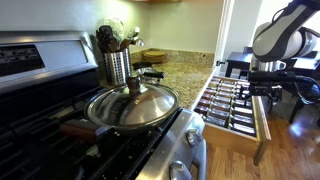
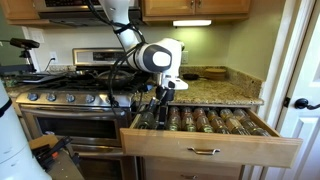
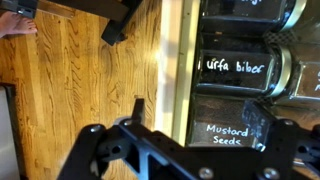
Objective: Close the top drawer
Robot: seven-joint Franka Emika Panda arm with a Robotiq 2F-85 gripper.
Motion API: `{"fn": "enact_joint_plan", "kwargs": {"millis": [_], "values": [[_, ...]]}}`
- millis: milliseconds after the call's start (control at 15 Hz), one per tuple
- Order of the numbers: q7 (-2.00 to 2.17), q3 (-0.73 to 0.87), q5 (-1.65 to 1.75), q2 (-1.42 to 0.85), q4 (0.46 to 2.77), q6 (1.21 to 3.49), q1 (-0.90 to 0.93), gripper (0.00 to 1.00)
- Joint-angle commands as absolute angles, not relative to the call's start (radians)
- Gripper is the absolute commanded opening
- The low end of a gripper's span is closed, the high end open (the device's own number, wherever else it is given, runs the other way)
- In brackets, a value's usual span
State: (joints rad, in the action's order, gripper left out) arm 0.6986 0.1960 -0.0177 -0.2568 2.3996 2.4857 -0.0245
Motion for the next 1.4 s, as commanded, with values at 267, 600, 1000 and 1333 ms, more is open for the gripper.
{"fn": "enact_joint_plan", "kwargs": {"millis": [267,600,1000,1333], "values": [[0.818,0.259,0.117,-0.260,2.464,2.668,-0.017,1.00],[0.805,0.304,0.117,-0.289,2.474,2.805,-0.011,1.00],[0.762,0.299,0.072,-0.309,2.446,2.803,-0.015,1.00],[0.764,0.299,0.072,-0.308,2.449,2.807,-0.014,1.00]]}}
